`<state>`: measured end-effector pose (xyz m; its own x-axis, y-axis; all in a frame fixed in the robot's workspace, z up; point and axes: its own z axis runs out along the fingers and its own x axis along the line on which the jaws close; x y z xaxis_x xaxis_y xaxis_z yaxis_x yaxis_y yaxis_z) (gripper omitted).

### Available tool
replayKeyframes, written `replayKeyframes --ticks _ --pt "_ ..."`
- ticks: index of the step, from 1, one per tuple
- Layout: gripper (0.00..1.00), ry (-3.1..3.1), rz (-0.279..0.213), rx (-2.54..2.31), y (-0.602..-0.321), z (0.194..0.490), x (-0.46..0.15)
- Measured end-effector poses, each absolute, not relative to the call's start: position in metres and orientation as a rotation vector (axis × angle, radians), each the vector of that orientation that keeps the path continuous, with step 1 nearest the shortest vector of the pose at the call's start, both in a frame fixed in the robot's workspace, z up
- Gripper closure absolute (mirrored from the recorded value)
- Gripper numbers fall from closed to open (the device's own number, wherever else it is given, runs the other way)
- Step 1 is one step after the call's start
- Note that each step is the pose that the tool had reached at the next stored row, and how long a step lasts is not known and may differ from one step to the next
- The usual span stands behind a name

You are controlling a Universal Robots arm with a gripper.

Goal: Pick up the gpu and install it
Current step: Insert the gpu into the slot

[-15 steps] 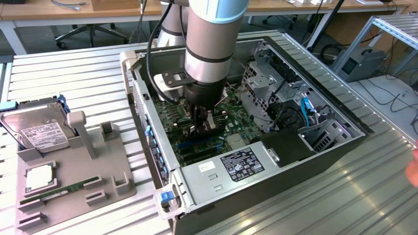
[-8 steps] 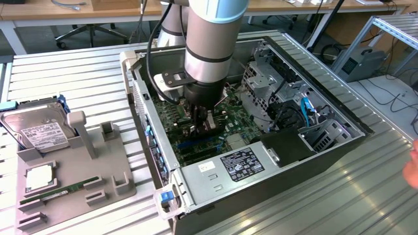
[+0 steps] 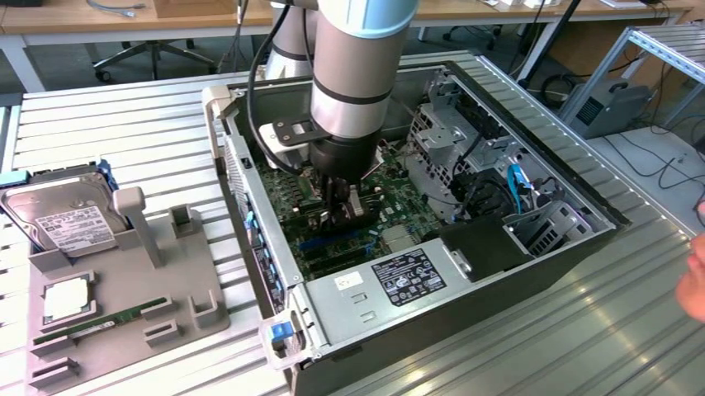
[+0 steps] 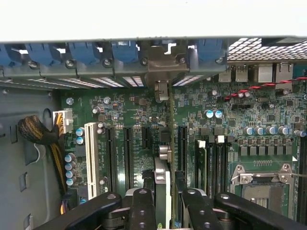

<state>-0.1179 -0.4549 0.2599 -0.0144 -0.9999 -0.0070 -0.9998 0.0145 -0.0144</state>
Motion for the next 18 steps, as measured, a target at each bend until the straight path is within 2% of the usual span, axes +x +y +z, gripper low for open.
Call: replayKeyframes --ticks 18 --pt "0.73 2.225 -0.008 -2.197 -0.4549 0.2553 -0.1172"
